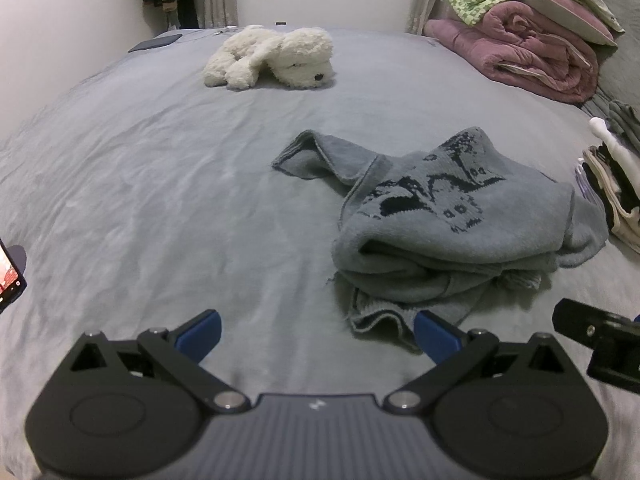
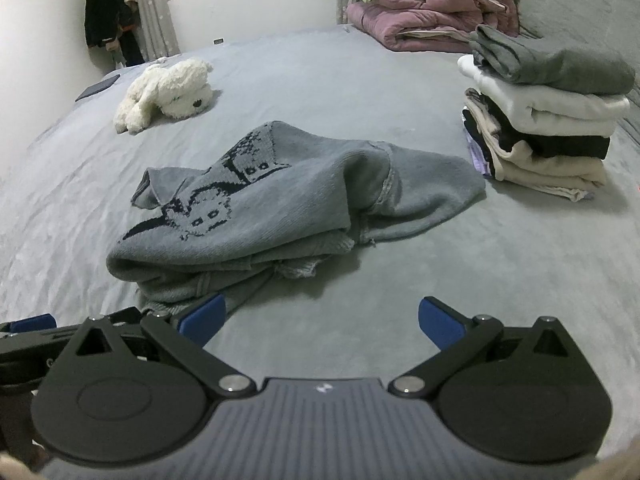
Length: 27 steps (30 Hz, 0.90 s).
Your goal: Fold clothes
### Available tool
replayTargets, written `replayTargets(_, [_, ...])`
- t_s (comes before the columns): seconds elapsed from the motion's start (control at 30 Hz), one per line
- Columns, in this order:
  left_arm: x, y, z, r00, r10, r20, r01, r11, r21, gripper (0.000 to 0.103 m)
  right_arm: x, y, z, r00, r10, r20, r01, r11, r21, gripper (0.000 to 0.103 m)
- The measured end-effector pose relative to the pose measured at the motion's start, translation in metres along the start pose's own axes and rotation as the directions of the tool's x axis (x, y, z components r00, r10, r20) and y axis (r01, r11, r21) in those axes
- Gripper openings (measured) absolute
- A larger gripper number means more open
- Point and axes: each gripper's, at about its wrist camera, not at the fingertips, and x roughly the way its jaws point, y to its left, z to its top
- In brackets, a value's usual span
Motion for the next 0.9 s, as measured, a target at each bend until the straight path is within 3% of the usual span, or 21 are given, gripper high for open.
replayTargets(0.9, [0.0028, 0.0018, 0.0001, 1.000, 0.016, -0.005, -0.016, 1.000, -0.008, 0.103, 0.0037, -0.0037, -0.0006, 1.000, 0.003, -0.029, -0.003, 1.000, 0.012, 0.103])
